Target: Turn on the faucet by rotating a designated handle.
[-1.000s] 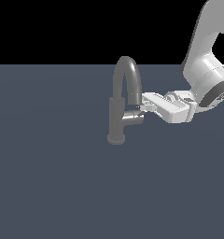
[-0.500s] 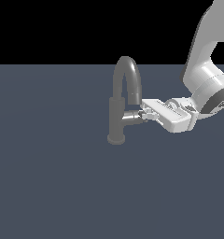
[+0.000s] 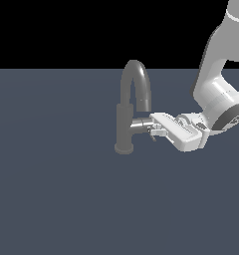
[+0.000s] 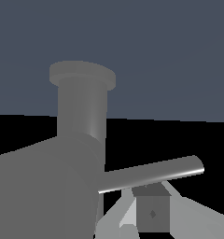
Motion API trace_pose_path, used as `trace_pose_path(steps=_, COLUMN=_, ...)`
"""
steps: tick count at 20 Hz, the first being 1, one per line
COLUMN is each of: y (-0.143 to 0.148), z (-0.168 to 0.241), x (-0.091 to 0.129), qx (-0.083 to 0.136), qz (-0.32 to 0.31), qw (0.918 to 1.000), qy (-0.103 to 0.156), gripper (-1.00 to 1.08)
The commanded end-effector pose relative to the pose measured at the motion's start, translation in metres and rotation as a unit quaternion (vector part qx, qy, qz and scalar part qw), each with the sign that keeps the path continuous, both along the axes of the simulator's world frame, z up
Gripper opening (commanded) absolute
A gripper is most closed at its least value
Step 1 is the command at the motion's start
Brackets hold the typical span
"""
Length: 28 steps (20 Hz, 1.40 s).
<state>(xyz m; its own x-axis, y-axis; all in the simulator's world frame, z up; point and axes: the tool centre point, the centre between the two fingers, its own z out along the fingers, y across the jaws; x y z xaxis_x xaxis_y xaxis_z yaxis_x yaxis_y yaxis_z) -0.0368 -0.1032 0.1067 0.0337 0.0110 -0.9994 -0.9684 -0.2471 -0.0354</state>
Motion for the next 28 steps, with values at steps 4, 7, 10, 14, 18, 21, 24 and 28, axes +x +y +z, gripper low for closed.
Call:
trace_pose_path(steps=4, y=0.001, z=-0.025, x=0.006, qx=-0.004, qz=-0.005, qw=1.0, qy=0.006, gripper=-1.0)
trace_pose_path(steps=7, y=0.001, z=-0.035, x=0.009, qx=-0.004, qz=-0.006, qw=0.9999, qy=0.009, gripper=-1.0)
trace_pose_path(steps=10, y=0.001, z=-0.045, x=0.012, qx=-0.004, qz=-0.007, qw=0.9999, qy=0.011, gripper=-1.0)
trace_pose_path(steps=14, y=0.002, z=-0.057, x=0.015, qx=-0.005, qz=-0.008, qw=0.9999, qy=0.015, gripper=-1.0)
trace_pose_path(steps=18, y=-0.012, z=-0.044, x=0.021, qx=-0.01, qz=-0.015, qw=0.9998, qy=0.002, gripper=-1.0)
trace_pose_path(steps=21, y=-0.009, z=-0.048, x=0.027, qx=-0.009, qz=-0.014, qw=0.9999, qy=0.004, gripper=-1.0)
trace_pose_path(steps=24, y=-0.006, z=-0.051, x=0.033, qx=-0.009, qz=-0.013, qw=0.9999, qy=0.006, gripper=-1.0)
trace_pose_path(steps=28, y=-0.002, z=-0.055, x=0.04, qx=-0.008, qz=-0.012, qw=0.9999, qy=0.008, gripper=-1.0)
